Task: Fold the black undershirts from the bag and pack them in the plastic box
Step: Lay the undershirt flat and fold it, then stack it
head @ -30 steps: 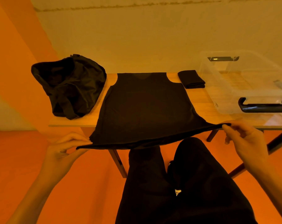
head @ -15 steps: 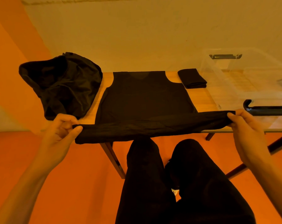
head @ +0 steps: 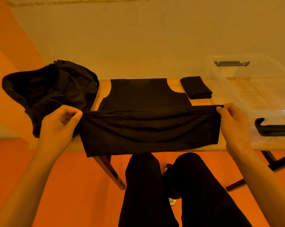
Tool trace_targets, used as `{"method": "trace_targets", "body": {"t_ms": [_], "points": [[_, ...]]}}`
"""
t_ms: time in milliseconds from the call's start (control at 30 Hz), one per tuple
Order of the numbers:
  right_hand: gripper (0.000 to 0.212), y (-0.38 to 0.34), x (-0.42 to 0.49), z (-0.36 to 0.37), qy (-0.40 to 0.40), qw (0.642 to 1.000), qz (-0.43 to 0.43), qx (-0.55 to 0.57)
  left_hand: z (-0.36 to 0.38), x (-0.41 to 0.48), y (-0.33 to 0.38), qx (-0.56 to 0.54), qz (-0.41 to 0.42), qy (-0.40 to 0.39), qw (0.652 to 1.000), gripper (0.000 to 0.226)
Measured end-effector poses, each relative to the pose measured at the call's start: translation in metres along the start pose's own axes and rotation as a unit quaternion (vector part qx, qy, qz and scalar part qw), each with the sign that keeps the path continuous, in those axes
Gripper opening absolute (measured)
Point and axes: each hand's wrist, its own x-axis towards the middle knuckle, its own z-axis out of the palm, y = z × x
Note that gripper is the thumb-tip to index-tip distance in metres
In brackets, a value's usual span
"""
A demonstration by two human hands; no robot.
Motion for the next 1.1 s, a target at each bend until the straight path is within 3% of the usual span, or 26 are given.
{"method": "trace_targets", "body": {"t_ms": [167, 367, 533, 633, 933, 1100], "points": [[0.021, -0.006, 0.055, 0.041, 0.010, 0.999, -0.002, -0.048, 0.024, 0.048, -0.004, 0.100, -0.043, 0.022, 0.994, 0.008], [0.022, -0.011, 0.118, 0.081, -0.015, 0.986, -0.036, -0.160, 0.055, 0.115, -0.004, 0.164, -0.067, 0.036, 0.983, 0.012], [0.025, -0.007, 0.152, 0.102, -0.005, 0.953, -0.093, -0.289, 0.079, 0.151, -0.012, 0.224, -0.079, 0.034, 0.971, 0.012], [0.025, -0.005, 0.165, 0.116, 0.012, 0.925, -0.162, -0.344, 0.094, 0.164, -0.015, 0.267, -0.043, 0.035, 0.962, 0.013], [0.029, 0.006, 0.195, 0.140, 0.021, 0.887, -0.208, -0.412, 0.125, 0.190, -0.028, 0.267, -0.088, -0.001, 0.960, 0.016], [0.027, 0.013, 0.208, 0.144, 0.013, 0.895, -0.198, -0.399, 0.136, 0.202, -0.030, 0.261, -0.127, -0.008, 0.957, 0.018]]}}
